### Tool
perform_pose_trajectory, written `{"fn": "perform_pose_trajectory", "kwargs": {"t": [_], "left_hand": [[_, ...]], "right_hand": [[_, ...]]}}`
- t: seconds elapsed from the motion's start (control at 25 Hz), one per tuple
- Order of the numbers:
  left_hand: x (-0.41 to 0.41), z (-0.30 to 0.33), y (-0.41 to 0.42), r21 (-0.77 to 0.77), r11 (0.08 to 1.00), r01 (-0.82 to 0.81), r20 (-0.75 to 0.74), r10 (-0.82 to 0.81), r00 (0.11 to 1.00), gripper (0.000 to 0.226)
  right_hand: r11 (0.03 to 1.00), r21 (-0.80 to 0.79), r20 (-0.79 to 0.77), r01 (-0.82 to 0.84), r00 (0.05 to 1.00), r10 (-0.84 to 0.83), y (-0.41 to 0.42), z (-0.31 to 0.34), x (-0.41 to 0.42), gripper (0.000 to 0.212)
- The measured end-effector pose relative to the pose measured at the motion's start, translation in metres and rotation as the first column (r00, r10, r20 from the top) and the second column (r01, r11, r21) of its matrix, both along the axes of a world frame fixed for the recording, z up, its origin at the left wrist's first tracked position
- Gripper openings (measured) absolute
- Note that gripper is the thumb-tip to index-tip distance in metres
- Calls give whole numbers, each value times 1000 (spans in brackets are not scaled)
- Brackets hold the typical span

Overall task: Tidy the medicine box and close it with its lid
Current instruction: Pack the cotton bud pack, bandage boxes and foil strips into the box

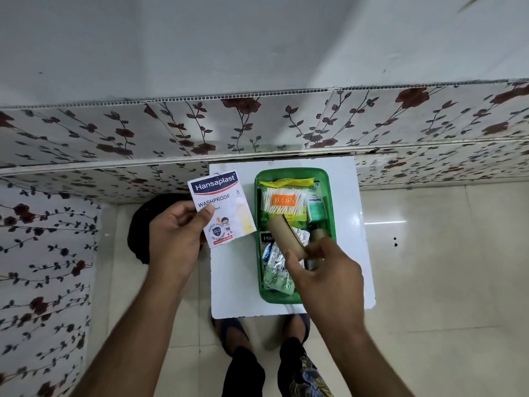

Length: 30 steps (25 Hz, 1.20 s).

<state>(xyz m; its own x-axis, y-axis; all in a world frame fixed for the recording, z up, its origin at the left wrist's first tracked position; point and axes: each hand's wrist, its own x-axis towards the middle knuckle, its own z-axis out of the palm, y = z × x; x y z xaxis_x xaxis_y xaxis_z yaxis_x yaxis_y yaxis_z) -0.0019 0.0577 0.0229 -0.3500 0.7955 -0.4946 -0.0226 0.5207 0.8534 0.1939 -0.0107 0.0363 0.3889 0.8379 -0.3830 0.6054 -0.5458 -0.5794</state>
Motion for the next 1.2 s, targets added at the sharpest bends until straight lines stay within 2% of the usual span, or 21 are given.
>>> {"fn": "perform_pose_trajectory", "kwargs": {"t": [0.16, 0.28, 0.44, 0.6, 0.76, 0.96, 1.08, 1.12, 1.2], "left_hand": [[-6, -3, -4, -3, 1000, -11, 0, 11, 1000, 4], [-4, -4, -5, 8, 1000, 1, -3, -1, 1000, 4], [-3, -3, -4, 6, 1000, 9, 1, -9, 1000, 4], [-9, -3, -2, -3, 1000, -8, -12, 8, 1000, 5], [-7, -2, -2, 7, 1000, -13, -4, 13, 1000, 8], [-2, -2, -3, 13, 1000, 12, -7, -11, 1000, 10], [1, 1, -4, 14, 998, 56, 13, -56, 998, 10], [4, 3, -5, 9, 996, 88, 23, -88, 996, 11], [15, 7, -8, -14, 984, 176, 40, -176, 984, 11]], "right_hand": [[995, 31, -12, 90, 996, -90, 19, -20, -11, 31], [994, 66, 2, 81, 997, -82, 41, -24, -18, 34], [997, 60, 10, -39, 999, 38, 54, -31, -24, 41], [975, 112, 45, -193, 981, 189, 55, -33, -19, 35], [942, 68, 112, -330, 940, 321, 60, -29, -21, 49], [907, -5, 172, -421, 893, 416, 72, -26, -17, 46], [888, -24, 113, -460, 881, 460, 78, -25, -10, 49], [901, 14, 49, -433, 901, 432, 78, -23, -4, 49], [962, 120, -212, -244, 941, 265, 70, -14, 12, 39]]}}
